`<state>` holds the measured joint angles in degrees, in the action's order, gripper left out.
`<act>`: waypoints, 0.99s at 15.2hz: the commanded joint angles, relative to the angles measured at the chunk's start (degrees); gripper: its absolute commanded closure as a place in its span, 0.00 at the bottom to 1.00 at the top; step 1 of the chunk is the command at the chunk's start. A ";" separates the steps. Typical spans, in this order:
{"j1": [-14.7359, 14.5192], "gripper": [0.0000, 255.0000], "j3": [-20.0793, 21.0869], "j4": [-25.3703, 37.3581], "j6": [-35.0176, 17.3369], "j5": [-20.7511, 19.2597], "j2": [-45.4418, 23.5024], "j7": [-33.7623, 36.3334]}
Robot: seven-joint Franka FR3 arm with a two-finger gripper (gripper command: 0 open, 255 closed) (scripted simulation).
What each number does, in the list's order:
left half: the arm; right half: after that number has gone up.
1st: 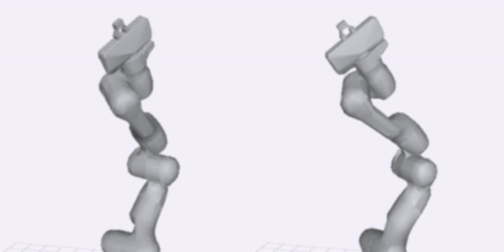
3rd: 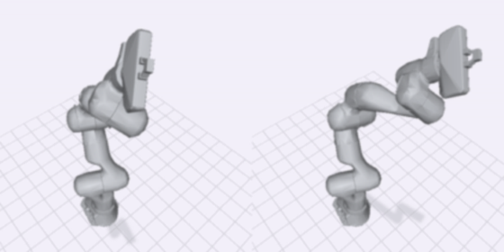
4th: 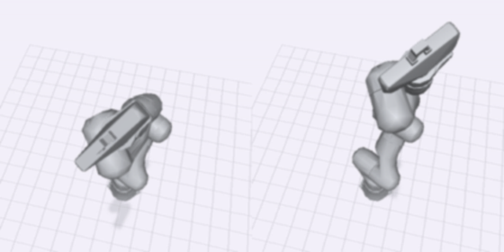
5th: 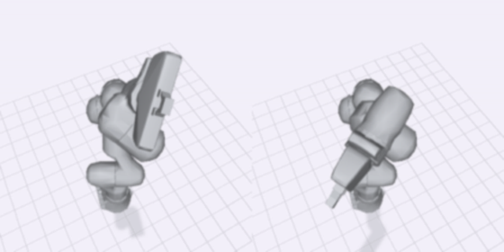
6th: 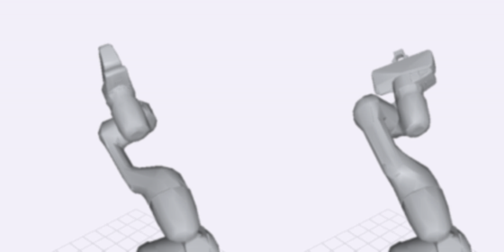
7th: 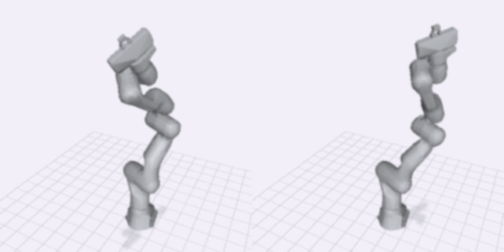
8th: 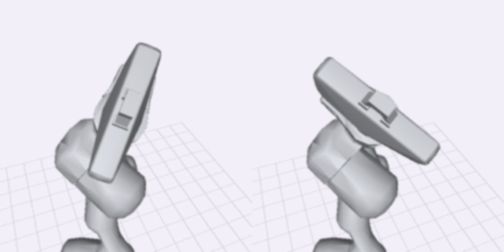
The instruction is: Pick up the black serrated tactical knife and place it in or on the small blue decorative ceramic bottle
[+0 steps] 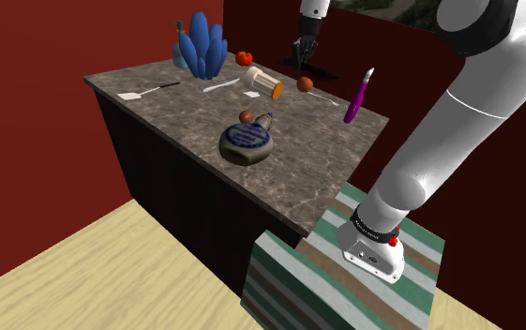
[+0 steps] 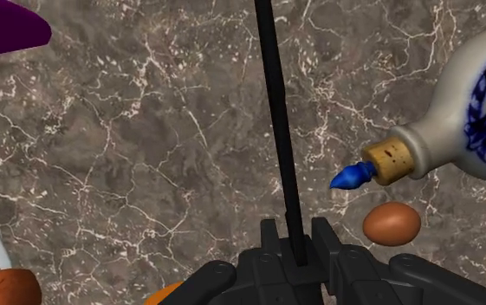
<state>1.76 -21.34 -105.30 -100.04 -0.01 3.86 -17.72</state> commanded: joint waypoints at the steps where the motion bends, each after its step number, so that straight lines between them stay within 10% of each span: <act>1: -1.40 1.00 1.69 -1.61 -0.35 -0.30 1.39 3.26; 15: -9.78 1.00 13.32 -7.75 -1.64 0.48 6.64 23.16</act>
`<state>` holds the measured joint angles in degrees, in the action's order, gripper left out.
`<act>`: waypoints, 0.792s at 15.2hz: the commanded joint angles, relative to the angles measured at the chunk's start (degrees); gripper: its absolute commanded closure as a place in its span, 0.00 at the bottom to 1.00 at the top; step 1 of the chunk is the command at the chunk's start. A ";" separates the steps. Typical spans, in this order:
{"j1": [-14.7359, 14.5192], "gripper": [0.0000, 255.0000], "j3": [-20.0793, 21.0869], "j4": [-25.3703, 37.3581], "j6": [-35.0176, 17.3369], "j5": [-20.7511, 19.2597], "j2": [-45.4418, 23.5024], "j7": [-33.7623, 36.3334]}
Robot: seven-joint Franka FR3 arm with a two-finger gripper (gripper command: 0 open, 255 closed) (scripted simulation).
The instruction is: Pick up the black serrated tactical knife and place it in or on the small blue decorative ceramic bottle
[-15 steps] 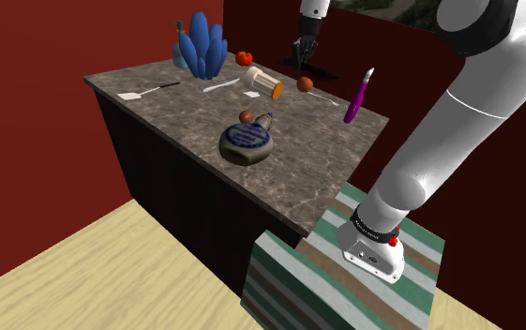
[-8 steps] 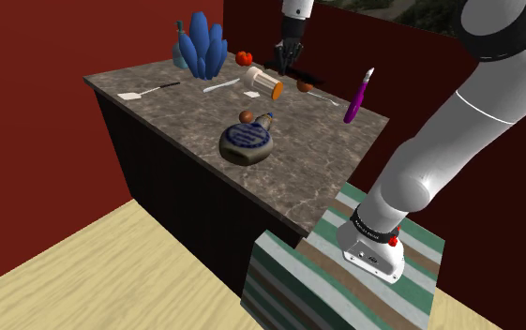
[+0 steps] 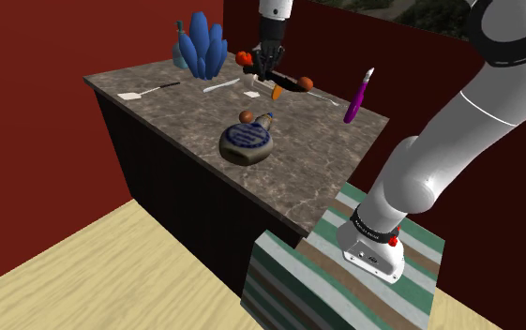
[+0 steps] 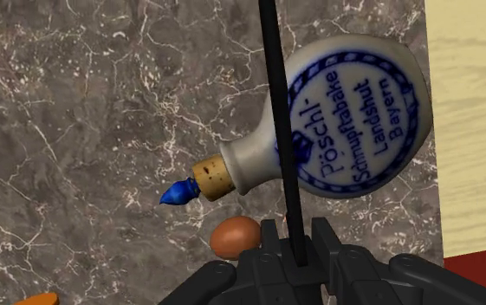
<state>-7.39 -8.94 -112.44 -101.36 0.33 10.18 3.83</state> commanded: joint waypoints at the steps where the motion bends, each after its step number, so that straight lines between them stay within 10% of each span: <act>1: -1.23 1.00 1.73 -0.56 -0.37 0.32 0.24 2.98; 12: -3.35 1.00 4.61 -4.87 -5.91 1.04 -0.88 7.62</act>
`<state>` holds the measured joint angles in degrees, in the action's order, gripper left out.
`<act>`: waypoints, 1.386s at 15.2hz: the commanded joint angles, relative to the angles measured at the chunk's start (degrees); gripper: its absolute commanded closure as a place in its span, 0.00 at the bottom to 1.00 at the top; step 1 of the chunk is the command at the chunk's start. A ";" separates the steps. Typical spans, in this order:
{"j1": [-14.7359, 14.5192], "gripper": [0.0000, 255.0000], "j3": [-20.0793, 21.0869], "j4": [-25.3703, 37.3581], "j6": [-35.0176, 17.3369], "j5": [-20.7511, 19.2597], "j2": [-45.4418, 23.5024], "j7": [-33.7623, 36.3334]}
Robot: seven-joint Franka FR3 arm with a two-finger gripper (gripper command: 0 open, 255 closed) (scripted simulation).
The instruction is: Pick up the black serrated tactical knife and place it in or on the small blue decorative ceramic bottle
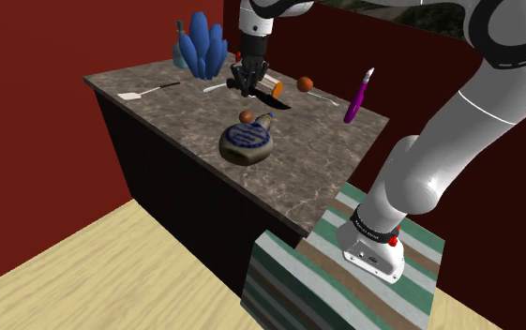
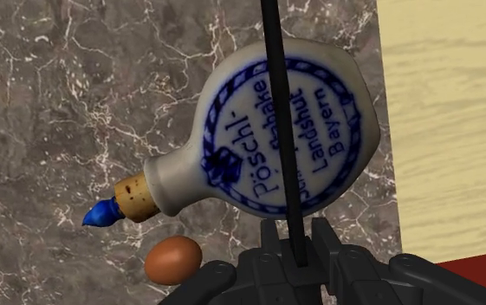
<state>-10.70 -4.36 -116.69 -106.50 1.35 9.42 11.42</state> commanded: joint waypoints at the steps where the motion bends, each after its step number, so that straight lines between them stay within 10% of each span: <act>1: -0.03 1.00 0.03 -1.29 -1.54 0.04 -0.22 0.00; 14: -0.02 1.00 0.00 -4.59 -5.57 0.13 -0.96 -0.16; 15: -0.02 0.00 0.00 -4.59 -5.58 0.13 -0.96 -0.16; 21: 0.00 0.00 -0.02 -3.03 -3.65 0.08 -0.60 -0.13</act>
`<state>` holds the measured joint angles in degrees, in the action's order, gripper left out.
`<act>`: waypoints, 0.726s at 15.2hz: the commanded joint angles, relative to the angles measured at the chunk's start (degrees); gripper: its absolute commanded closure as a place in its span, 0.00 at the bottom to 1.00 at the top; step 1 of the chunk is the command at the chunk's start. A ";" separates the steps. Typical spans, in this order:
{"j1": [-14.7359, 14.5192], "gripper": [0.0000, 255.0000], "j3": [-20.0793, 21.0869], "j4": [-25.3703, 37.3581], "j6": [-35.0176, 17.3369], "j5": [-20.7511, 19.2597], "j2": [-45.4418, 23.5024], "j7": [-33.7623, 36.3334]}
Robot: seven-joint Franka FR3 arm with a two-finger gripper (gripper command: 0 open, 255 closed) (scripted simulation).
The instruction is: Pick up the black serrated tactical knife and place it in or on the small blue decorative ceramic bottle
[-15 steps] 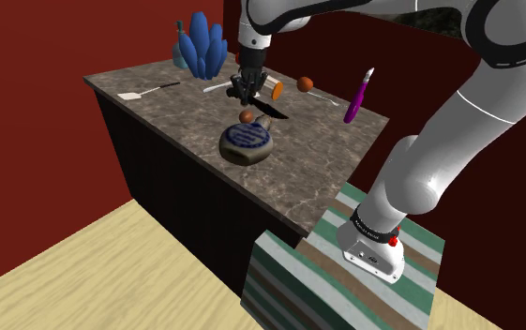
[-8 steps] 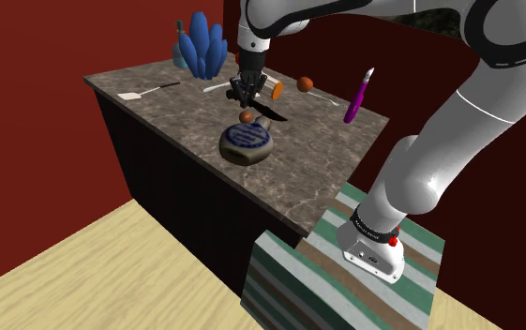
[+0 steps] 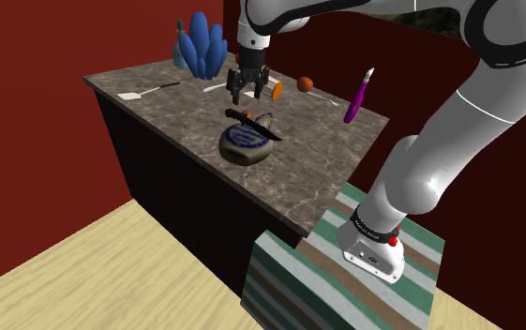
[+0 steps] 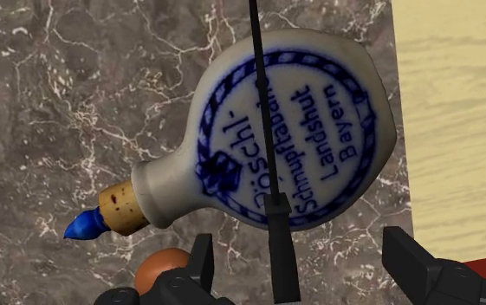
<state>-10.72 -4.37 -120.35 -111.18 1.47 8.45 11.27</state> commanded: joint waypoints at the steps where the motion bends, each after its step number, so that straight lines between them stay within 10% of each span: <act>1: 0.04 0.00 -0.02 2.27 2.94 -0.08 0.66 0.05; 11: 0.07 0.00 -0.05 5.38 6.38 -0.14 0.98 0.08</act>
